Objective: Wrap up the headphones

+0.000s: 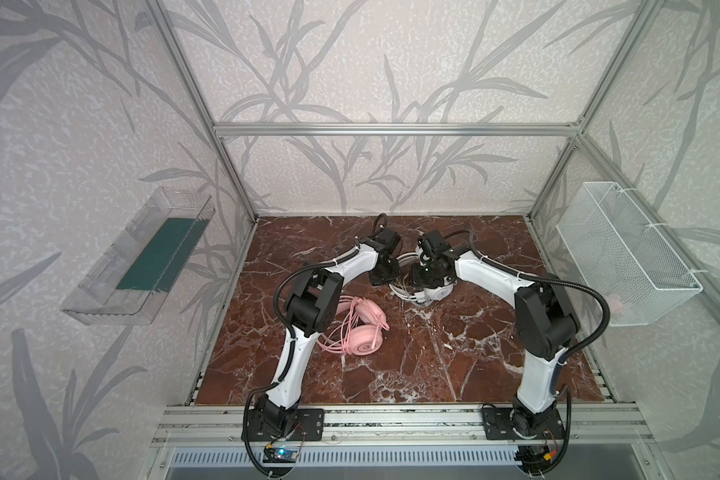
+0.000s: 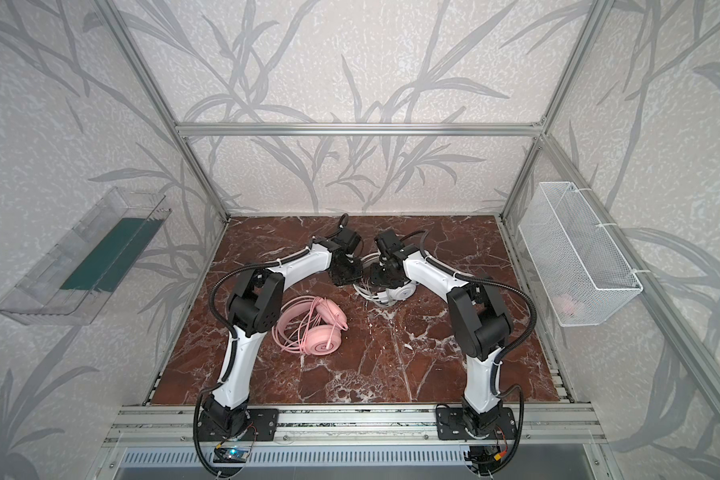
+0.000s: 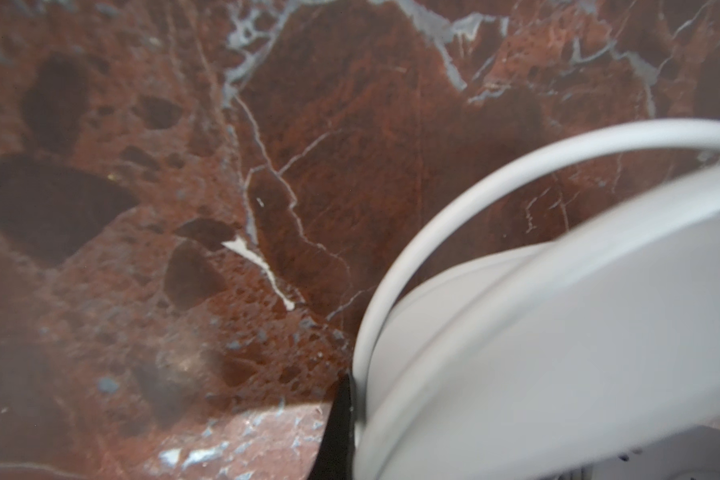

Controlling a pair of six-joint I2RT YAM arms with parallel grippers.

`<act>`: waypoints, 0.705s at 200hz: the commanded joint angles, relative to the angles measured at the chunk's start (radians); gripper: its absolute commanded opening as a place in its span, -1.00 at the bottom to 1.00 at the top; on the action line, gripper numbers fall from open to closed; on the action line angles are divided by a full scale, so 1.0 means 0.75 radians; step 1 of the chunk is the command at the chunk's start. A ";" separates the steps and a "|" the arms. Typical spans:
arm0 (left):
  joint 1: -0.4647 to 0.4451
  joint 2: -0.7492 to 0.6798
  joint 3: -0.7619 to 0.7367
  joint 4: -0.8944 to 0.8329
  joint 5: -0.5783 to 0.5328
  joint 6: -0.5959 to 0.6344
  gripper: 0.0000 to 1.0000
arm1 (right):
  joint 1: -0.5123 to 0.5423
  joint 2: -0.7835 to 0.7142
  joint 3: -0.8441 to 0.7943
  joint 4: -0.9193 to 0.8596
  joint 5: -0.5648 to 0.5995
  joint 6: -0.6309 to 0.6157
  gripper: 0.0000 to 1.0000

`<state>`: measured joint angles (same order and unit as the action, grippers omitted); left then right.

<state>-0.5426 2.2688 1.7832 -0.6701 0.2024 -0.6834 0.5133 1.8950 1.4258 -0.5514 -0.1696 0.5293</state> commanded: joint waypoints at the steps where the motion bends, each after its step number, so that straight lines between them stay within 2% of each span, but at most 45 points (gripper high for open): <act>1: -0.008 0.018 0.050 -0.049 0.060 -0.005 -1.00 | -0.006 -0.092 -0.024 -0.017 0.056 0.004 -0.14; 40: -0.008 0.020 0.061 -0.062 0.061 0.001 -1.00 | -0.006 -0.181 -0.052 0.018 0.078 -0.004 -0.06; 77: -0.009 0.019 0.068 -0.087 0.087 0.012 -1.00 | -0.028 -0.381 -0.128 0.063 0.207 -0.058 0.23; 95: -0.009 0.012 0.064 -0.110 0.098 0.015 -1.00 | -0.087 -0.475 -0.182 0.076 0.240 -0.088 0.54; 100: -0.011 0.010 0.059 -0.113 0.103 0.017 -1.00 | -0.106 -0.501 -0.198 0.080 0.243 -0.096 0.78; 102: -0.011 0.010 0.058 -0.114 0.104 0.017 -1.00 | -0.120 -0.513 -0.205 0.079 0.243 -0.099 0.94; 104: -0.010 0.008 0.056 -0.117 0.106 0.017 -1.00 | -0.132 -0.522 -0.211 0.077 0.241 -0.102 1.00; 141: -0.018 -0.005 0.055 -0.148 0.122 0.028 -1.00 | -0.319 -0.675 -0.290 0.046 0.230 -0.177 0.98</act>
<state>-0.5426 2.2757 1.7985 -0.7197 0.2363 -0.6724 0.3363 1.4441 1.2453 -0.4995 -0.0257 0.4496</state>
